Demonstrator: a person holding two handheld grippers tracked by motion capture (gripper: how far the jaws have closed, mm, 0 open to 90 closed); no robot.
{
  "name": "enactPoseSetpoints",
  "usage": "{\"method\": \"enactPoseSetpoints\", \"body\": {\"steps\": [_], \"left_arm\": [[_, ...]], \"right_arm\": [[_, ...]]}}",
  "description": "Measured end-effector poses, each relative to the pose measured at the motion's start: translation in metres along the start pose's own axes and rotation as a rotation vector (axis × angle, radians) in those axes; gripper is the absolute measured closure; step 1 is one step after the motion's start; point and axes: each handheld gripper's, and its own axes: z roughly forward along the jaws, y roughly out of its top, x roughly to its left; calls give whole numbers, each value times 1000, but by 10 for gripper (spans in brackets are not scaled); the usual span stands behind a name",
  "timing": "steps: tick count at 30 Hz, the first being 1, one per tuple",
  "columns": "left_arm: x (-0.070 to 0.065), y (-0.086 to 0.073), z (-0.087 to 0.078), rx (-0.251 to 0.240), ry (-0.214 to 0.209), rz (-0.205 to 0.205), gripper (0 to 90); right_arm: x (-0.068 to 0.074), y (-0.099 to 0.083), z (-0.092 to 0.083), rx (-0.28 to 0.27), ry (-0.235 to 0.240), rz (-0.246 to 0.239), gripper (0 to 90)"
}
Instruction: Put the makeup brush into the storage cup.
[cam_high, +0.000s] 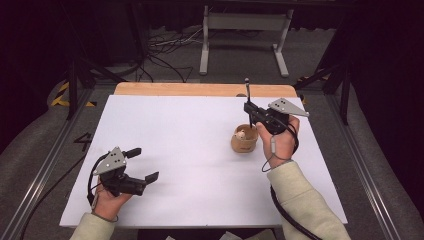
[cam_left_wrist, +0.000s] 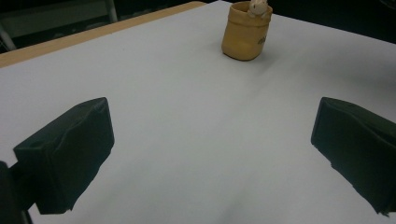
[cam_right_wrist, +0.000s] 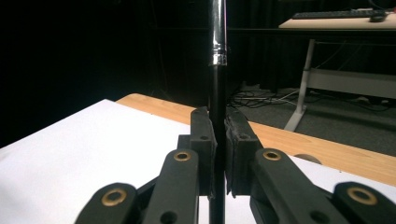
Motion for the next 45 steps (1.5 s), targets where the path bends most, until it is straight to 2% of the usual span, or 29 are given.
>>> {"method": "enactPoseSetpoints", "body": {"steps": [4,13,21,37,45], "left_arm": [[0,0,0,-2,4,0,1],[0,0,-1,-6,4,-2,0],[0,0,-2,-19,7,-6,0],[1,-2,0,-18,5,-9,0],[1,-2,1,-10,1,-10,0]], "right_arm": [[-4,-2,1,-6,-12,24,836],[-4,-11,5,-1,-6,30,836],[-7,-25,9,12,-9,48,836],[-18,-49,17,54,-46,57,836],[-20,-56,18,63,-44,61,836]]}}
